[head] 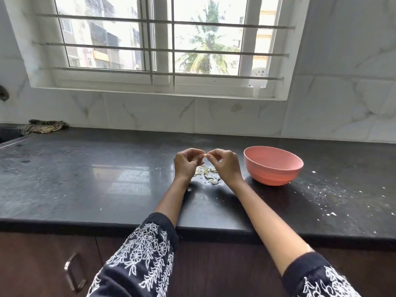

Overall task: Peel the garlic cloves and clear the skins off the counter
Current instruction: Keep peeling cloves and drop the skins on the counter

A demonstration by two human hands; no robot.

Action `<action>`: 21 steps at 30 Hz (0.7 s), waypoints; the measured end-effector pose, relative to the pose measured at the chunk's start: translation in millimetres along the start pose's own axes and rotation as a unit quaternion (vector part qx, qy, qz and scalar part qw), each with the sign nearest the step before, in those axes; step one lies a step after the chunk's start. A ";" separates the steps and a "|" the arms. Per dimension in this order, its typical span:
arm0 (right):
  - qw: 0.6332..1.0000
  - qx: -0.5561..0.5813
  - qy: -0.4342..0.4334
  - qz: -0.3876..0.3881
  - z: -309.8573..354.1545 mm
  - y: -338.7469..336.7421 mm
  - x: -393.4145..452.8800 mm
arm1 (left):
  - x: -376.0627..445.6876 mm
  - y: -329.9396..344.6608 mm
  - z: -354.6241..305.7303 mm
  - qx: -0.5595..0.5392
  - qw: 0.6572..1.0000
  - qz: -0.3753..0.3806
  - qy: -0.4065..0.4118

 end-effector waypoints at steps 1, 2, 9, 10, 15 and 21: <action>1.000 0.001 -0.002 0.001 0.3 0.0 0.6 | 0.4 -0.6 -0.5 0.005 1.000 -0.003 0.002; 1.000 -0.001 0.000 0.003 -1.1 1.2 -0.7 | -0.6 -0.3 1.3 0.007 1.000 -0.003 0.001; 0.999 -0.043 0.000 0.006 -2.4 1.2 -1.4 | -1.3 4.8 -5.4 0.043 0.999 0.012 0.019; 0.999 -0.050 -0.001 0.012 -2.2 2.7 -1.2 | -1.5 4.6 -5.9 0.040 0.999 0.011 0.020; 0.999 -0.040 -0.005 0.016 -0.3 5.3 0.1 | -0.6 2.9 -1.2 -0.016 1.000 0.003 -0.002; 0.999 -0.039 -0.005 0.005 -0.3 2.0 0.0 | -1.4 5.7 2.5 -0.048 0.998 0.015 -0.024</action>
Point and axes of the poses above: each hand's wrist, its own x-axis towards the middle knuckle, its own y-axis out of the palm, z = x × y, the point moved 10 cm from there along x, towards the middle knuckle, and after that the axes turned 11 degrees about z, right-handed, at the moved point
